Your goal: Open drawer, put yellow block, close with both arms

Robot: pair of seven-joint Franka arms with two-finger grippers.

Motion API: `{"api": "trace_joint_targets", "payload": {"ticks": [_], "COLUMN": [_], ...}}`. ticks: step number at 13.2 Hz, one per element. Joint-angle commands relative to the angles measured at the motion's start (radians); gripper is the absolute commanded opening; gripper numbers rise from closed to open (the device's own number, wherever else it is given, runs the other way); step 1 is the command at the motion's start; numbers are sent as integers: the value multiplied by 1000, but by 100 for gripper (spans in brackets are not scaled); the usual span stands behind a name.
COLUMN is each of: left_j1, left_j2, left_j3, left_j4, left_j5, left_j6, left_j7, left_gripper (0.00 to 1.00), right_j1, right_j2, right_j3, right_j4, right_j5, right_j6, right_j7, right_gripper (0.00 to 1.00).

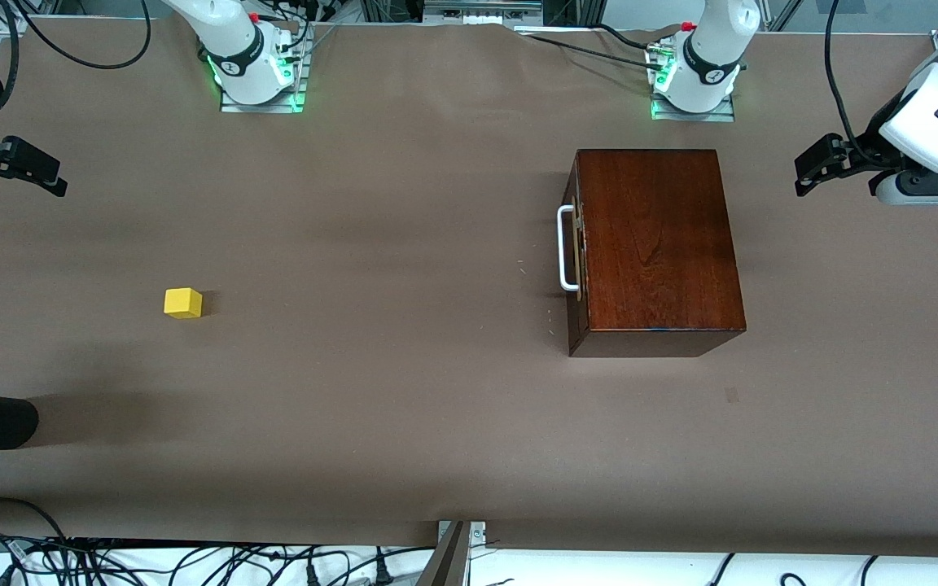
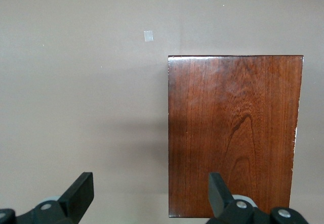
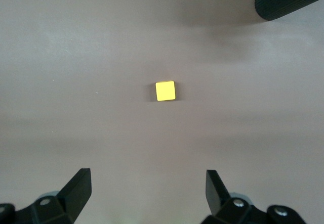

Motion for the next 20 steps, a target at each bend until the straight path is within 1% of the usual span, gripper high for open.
{"api": "trace_joint_targets", "payload": {"ticks": [1,20], "left_j1": [7,8], "left_j2": [-18,-18], "left_j3": [-11,-8], "left_j4": [-22,-22], "left_j5": [24,24], "left_j6": [16,15], "left_j7": [4,6], "left_gripper": [100,100], "right_j1": [-7,-4], "right_j2": [-6,-4], "right_j3": [0,12], "right_j4": [16,31], "right_j5": [-5,-6], "right_j6": [-23,-39], "right_j7": [6,6], "right_gripper": [100,100]}}
